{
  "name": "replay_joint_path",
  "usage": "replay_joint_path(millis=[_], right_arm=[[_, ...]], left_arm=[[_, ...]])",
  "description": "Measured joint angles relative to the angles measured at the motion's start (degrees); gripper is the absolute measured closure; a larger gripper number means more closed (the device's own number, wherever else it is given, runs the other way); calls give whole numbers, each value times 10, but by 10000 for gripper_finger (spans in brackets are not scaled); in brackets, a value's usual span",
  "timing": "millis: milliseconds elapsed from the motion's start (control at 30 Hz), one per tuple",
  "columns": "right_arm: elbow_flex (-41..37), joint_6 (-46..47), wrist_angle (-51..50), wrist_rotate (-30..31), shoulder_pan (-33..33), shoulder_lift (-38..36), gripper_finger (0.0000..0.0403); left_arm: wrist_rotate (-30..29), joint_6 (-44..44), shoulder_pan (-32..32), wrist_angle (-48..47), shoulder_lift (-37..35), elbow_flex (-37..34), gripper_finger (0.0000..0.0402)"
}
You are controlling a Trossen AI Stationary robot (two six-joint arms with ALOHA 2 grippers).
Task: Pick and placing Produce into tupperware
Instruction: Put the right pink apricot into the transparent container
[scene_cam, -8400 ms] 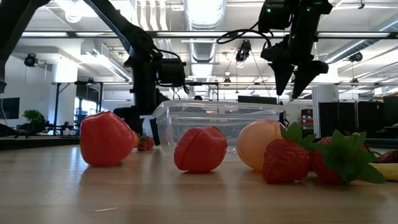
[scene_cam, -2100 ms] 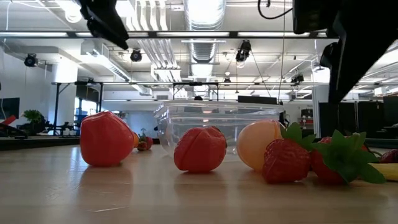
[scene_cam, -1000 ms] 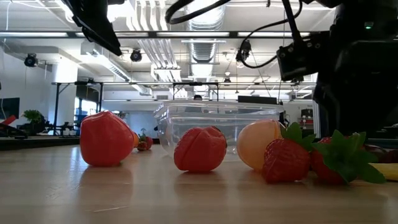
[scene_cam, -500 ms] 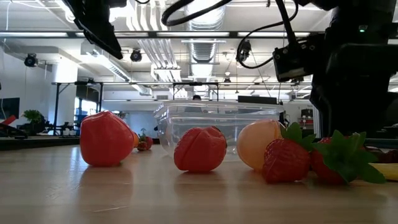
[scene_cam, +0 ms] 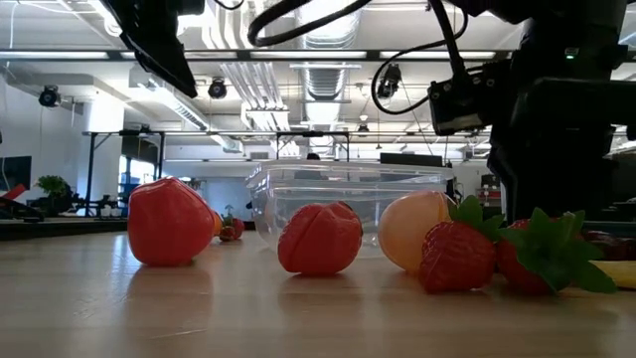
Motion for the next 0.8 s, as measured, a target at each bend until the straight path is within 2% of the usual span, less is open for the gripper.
replay_joint_path(millis=[167,267,533,667,800], right_arm=[[-1,0,-4,-3,0,-1,305],[-1,-4,-11,-24,0,-8,320],[0,26,-48,-32,-4,-86,323],[8,43,-46,8,-25,-150,322],[28,-12,-41,34,-77,-173,322]], left_arm=[[0,0,0,1,4,0,159],[0,0,0,1,6,0,159],[0,4,0,1,6,0,159],[0,4,0,4,7,0,159],[0,4,0,9,8,0,159]])
